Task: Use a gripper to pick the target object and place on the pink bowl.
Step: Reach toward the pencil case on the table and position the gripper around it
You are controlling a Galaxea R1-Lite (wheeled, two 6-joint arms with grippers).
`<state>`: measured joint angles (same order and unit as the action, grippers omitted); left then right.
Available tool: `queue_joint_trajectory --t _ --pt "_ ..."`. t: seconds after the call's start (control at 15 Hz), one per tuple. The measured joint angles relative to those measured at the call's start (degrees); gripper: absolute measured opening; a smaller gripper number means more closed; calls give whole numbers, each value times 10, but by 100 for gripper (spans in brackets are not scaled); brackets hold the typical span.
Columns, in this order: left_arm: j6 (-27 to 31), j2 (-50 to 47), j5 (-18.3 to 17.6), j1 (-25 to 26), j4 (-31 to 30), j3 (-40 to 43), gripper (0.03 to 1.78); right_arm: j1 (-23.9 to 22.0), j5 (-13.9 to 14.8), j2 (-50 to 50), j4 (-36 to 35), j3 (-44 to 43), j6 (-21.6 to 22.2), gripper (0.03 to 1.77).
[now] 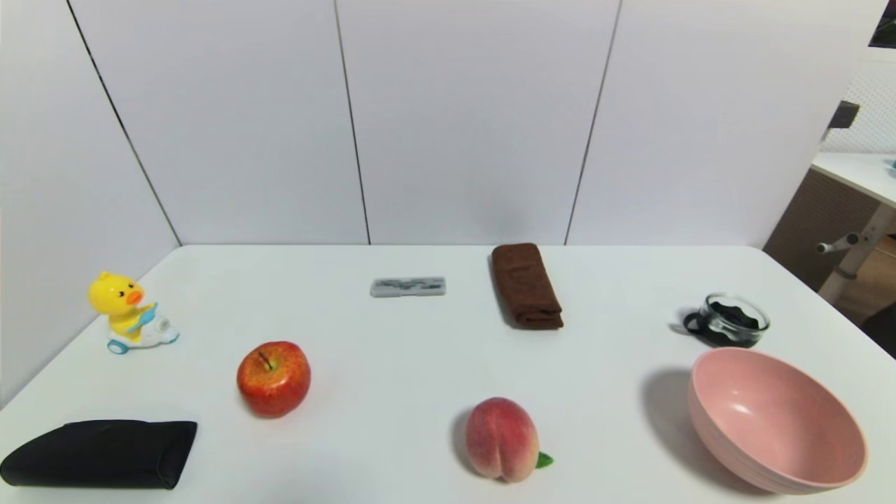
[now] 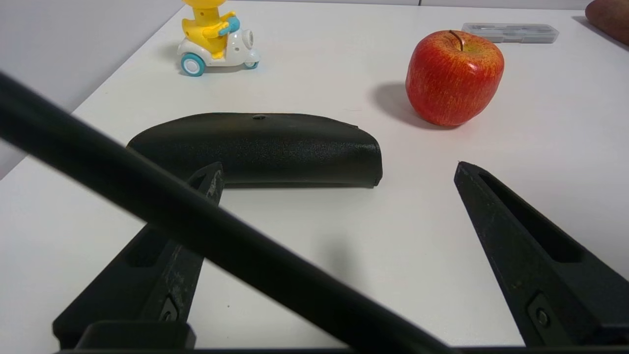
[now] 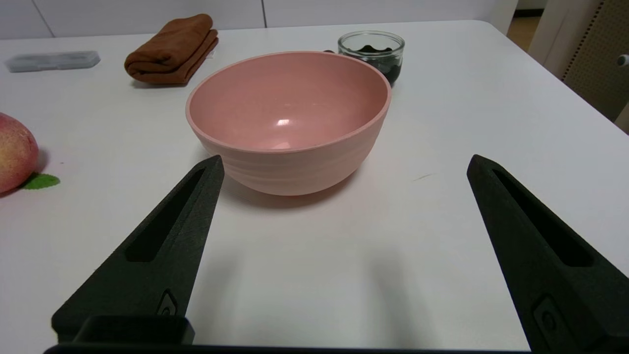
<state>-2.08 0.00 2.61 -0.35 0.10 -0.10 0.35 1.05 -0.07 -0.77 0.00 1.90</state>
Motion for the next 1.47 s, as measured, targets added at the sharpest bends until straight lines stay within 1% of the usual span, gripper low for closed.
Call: queue_joint_trajectory --t 0.4,0.53,0.6,0.8,1.0,1.13,1.27,1.47 --pt "0 0 0 0 0 0 169 0 1 4 1 -2 -2 171" --pt "0 0 0 0 0 0 169 0 -1 25 2 -37 -2 171" --pt "0 0 0 0 0 0 169 1 -3 43 5 -67 -1 171" --pt "0 0 0 0 0 0 169 9 -9 126 36 -197 1 171" --pt "0 0 0 0 0 0 169 21 -8 254 55 -372 13 171" --pt "0 0 0 0 0 0 169 28 -2 353 58 -499 36 171" --pt "0 0 0 0 0 0 169 32 6 447 61 -607 51 171" --pt "0 0 0 0 0 0 169 66 15 579 59 -755 57 171"
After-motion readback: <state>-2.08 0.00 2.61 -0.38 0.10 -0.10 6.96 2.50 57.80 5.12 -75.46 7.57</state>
